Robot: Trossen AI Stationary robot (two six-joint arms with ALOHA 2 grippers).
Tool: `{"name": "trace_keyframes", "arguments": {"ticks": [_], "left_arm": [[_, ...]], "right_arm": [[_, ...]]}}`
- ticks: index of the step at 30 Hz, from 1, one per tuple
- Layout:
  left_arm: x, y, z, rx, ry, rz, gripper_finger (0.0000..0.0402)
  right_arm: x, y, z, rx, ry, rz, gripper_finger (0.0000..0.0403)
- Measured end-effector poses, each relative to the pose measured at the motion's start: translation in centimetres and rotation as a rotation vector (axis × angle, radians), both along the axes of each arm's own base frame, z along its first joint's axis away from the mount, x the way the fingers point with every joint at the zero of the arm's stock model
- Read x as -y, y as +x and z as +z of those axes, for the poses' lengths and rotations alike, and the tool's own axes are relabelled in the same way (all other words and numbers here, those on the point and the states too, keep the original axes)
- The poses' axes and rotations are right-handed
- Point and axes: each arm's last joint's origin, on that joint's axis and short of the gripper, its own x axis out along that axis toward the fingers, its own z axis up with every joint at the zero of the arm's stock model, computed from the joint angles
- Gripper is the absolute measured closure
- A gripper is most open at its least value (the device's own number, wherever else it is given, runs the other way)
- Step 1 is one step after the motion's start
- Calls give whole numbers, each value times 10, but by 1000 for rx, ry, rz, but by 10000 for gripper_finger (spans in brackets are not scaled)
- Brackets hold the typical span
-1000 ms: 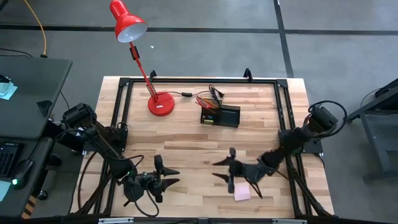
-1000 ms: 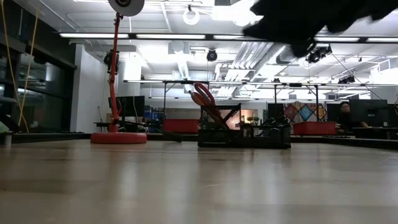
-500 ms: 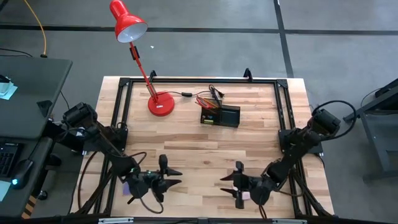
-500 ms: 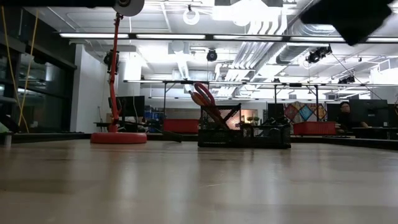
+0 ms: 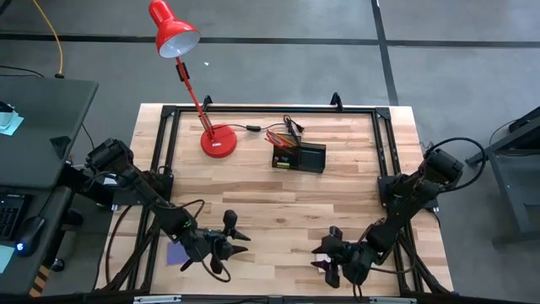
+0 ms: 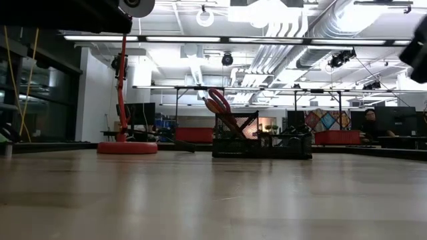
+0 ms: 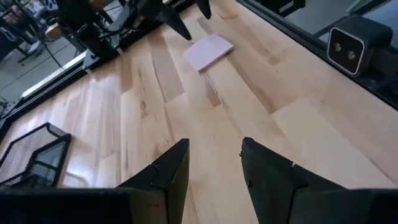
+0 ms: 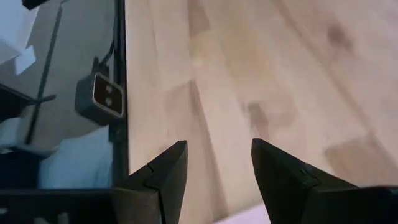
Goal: Pick and place office supplies into organizer
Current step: Put the pink sticky notes into the desk organizer
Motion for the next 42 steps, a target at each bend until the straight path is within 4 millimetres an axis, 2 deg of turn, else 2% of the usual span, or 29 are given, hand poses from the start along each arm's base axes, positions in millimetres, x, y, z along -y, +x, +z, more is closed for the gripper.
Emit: {"name": "trace_keyframes", "arguments": {"ticks": [4, 12, 18, 21, 24, 30, 36, 42], "left_arm": [[-8, 6, 0, -11, -25, 4, 268], [-21, 14, -1, -27, -30, 2, 268], [-20, 17, -2, -6, 45, -34, 268], [-16, 21, -6, 17, 62, -89, 268], [-13, 24, -17, -4, 85, -120, 268], [-9, 30, -33, -3, 90, -153, 268], [-8, 31, -31, 22, 77, -159, 268], [-7, 33, -27, 53, 67, -174, 268]], "right_arm": [[2, -3, -4, -93, 103, -58, 233], [10, -13, -15, -346, 311, -297, 233], [14, -20, -10, -474, 448, -431, 233], [17, -23, -1, -473, 491, -467, 233], [22, -30, 4, -482, 493, -540, 233], [26, -41, 2, -583, 489, -653, 233], [26, -41, -1, -585, 481, -681, 233], [19, -38, -17, -607, 470, -664, 233]]}}
